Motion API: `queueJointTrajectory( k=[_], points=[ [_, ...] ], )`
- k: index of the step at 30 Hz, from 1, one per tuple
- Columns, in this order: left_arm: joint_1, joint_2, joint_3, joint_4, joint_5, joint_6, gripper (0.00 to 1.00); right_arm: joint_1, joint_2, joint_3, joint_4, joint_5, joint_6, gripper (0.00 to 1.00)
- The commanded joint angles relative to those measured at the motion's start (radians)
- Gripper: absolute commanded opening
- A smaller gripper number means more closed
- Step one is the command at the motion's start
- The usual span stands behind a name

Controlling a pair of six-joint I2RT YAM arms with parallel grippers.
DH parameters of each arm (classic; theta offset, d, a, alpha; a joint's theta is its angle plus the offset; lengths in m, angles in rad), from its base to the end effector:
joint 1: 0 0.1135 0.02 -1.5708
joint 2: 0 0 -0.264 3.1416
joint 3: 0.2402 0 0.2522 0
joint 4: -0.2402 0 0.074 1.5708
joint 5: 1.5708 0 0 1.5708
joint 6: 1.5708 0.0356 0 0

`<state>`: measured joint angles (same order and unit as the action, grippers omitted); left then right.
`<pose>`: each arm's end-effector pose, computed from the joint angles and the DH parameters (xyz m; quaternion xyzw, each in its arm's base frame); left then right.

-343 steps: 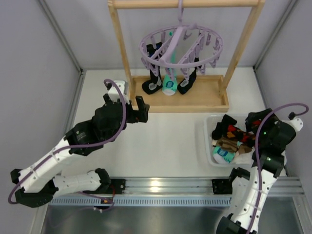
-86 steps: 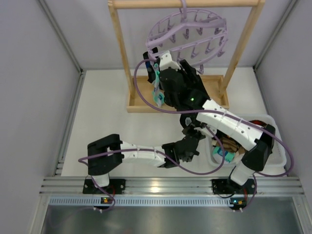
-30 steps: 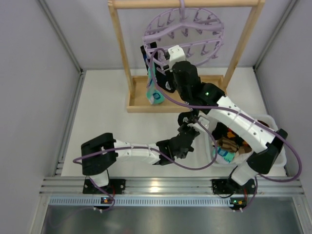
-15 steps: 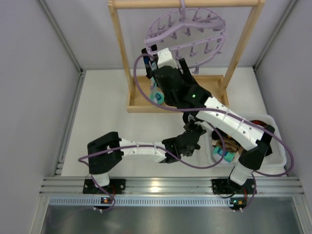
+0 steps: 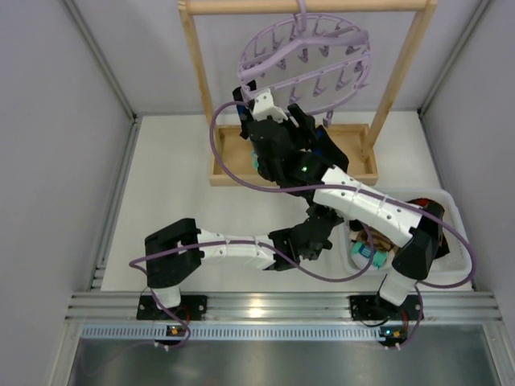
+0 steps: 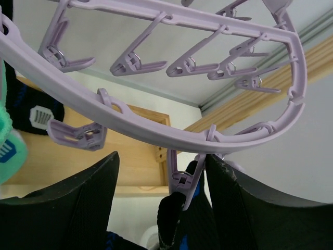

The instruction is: Remove the socks clipped to the hanger

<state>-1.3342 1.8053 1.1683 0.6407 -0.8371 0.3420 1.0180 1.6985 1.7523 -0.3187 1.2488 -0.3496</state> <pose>0.1222 -0.3941 0.2732 0.2868 0.6454 -0.0558 0.7058 0.2268 0.3034 0.4261 -0.1318 0.7239 -0.2770 0.6179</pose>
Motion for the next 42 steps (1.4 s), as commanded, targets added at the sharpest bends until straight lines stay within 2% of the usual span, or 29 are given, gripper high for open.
queueJointTrajectory(
  k=[1, 5, 14, 17, 20, 21, 25, 27, 31, 32, 36, 42],
  points=[
    [-0.014, -0.035, 0.048, 0.028, 0.018, 0.002, 0.0, 0.008, -0.007, -0.022, 0.216, 0.08, -0.129, 0.63],
    [-0.017, -0.035, 0.05, 0.028, 0.015, -0.001, 0.0, 0.004, -0.005, -0.056, 0.338, 0.087, -0.215, 0.59],
    [-0.017, -0.047, 0.04, 0.028, 0.012, -0.015, 0.0, -0.027, -0.01, -0.088, 0.365, 0.095, -0.247, 0.52],
    [-0.017, -0.044, 0.045, 0.028, 0.012, -0.017, 0.0, -0.027, -0.007, -0.089, 0.385, 0.097, -0.273, 0.45],
    [-0.017, -0.046, 0.044, 0.028, 0.015, -0.021, 0.0, -0.027, -0.013, -0.097, 0.412, 0.097, -0.29, 0.33],
    [-0.017, -0.046, 0.044, 0.03, 0.015, -0.023, 0.0, -0.025, -0.014, -0.099, 0.414, 0.094, -0.29, 0.26],
    [-0.016, -0.038, 0.045, 0.028, 0.013, -0.023, 0.0, -0.027, -0.026, -0.1, 0.411, 0.093, -0.292, 0.18],
    [-0.016, -0.032, 0.041, 0.03, 0.013, -0.029, 0.0, -0.025, -0.033, -0.103, 0.405, 0.093, -0.281, 0.11],
    [-0.013, -0.032, 0.016, 0.017, 0.023, -0.066, 0.0, -0.022, -0.052, -0.09, 0.339, 0.063, -0.22, 0.04],
    [-0.01, -0.035, -0.002, 0.011, 0.029, -0.093, 0.0, -0.024, -0.057, -0.074, 0.267, 0.052, -0.166, 0.0],
    [-0.002, -0.046, -0.07, 0.005, 0.03, -0.161, 0.0, -0.022, -0.092, -0.042, 0.162, -0.006, -0.056, 0.0],
    [-0.002, -0.084, -0.137, -0.001, 0.049, -0.227, 0.0, -0.022, -0.082, -0.024, 0.142, -0.019, -0.052, 0.0]
  ],
)
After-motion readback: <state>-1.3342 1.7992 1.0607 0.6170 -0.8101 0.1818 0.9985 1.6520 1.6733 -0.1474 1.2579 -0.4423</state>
